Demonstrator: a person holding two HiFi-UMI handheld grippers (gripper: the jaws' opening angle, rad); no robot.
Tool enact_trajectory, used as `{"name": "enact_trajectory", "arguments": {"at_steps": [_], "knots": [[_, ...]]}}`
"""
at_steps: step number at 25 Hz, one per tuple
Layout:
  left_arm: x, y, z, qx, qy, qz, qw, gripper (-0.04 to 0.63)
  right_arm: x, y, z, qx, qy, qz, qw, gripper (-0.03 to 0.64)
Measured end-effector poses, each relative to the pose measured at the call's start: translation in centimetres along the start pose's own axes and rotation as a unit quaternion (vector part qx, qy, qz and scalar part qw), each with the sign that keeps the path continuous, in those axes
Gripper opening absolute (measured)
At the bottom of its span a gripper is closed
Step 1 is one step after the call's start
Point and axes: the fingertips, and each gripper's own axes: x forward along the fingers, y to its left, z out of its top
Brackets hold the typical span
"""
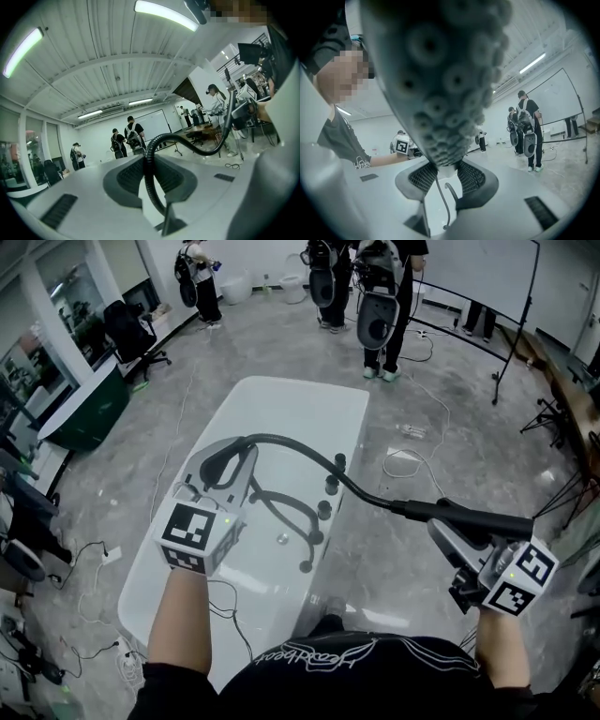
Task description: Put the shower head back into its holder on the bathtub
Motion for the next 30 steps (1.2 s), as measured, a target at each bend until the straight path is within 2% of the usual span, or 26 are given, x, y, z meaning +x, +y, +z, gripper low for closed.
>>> {"name": "enact_trajectory", "arguments": {"at_steps": [6,11,14,21,30], "knots": [[-2.3,1.5,-3.4,-0.011,0.019,0.019,0.9996,0.063,2.5,0.8,-2.2,0.024,0.012,0.016,1.000,0.135],[-4.2,1.5,-4.5,-0.016,0.026,0.024,0.9992,0.063,3.2,1.8,-3.5,0.030,0.017,0.031,0.999,0.135],[-5.9,0.8,-4.5,-0.028,0.029,0.024,0.9989,0.063,3.1,2.5,-3.9,0.034,0.016,0.037,0.999,0.135],[-9.3,0.3,-4.4,-0.017,0.034,0.028,0.9989,0.063,2.9,4.6,-4.7,0.039,0.018,0.052,0.998,0.135],[-12.6,-1.6,-4.9,-0.039,0.041,0.025,0.9981,0.063,2.0,6.7,-5.7,0.046,0.027,0.063,0.997,0.135]]}}
